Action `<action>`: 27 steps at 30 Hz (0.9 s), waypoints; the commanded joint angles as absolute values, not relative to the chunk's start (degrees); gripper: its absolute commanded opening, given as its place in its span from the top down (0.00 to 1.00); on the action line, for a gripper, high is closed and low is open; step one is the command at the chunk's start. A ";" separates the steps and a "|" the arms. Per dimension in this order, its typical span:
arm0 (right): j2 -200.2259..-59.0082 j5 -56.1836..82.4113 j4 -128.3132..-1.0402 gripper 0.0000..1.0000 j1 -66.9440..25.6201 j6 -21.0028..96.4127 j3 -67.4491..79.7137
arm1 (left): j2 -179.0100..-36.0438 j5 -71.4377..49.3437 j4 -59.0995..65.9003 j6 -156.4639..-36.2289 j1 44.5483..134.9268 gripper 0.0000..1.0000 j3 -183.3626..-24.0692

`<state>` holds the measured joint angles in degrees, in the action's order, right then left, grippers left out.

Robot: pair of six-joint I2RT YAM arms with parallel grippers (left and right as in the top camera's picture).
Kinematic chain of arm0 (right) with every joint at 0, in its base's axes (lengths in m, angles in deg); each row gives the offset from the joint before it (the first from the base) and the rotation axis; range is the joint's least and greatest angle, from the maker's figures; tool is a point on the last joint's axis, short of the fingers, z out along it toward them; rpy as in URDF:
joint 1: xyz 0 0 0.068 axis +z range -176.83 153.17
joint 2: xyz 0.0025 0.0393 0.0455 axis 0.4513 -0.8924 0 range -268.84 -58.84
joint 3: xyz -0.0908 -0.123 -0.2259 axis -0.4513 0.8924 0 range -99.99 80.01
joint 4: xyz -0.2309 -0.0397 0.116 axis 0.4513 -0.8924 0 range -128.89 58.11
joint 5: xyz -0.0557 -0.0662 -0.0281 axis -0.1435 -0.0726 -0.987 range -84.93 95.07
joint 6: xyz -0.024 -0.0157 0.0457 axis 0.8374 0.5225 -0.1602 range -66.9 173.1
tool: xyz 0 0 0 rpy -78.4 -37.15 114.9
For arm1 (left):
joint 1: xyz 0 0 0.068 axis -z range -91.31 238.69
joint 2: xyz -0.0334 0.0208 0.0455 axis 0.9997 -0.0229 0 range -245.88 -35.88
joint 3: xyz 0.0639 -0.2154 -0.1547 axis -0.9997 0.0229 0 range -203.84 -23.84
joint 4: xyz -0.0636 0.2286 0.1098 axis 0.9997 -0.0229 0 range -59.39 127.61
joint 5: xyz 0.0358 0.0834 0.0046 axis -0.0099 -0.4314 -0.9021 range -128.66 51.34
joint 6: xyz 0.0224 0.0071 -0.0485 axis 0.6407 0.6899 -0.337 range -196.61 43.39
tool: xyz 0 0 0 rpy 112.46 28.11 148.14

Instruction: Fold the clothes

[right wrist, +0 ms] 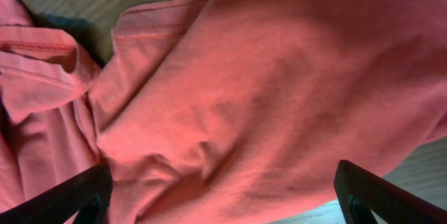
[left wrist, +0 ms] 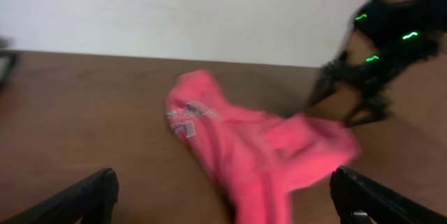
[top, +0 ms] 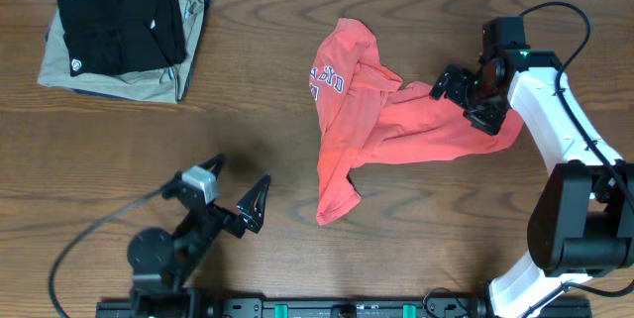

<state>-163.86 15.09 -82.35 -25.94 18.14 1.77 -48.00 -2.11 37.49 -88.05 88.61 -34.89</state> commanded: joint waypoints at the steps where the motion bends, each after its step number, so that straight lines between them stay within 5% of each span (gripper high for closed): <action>1: -163.97 16.05 -82.26 0.01 -25.35 17.12 1.79 | -58.32 7.75 36.52 -89.38 89.68 0.02 -46.08; 8: -163.97 16.08 -82.48 0.01 -25.35 18.01 1.79 | -82.56 7.66 22.78 -83.70 103.19 0.02 -67.04; 17: -163.97 15.38 -82.22 0.01 -25.90 22.47 1.79 | -100.61 -29.98 10.34 -80.69 127.39 0.02 -75.17; 27: -163.97 15.42 -82.24 0.01 -28.32 23.41 1.79 | -114.64 -33.32 11.04 -81.39 131.04 0.02 -75.17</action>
<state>-163.86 15.73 -82.20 -27.40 22.23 1.86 -111.54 -30.32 10.86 -81.87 130.86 -73.86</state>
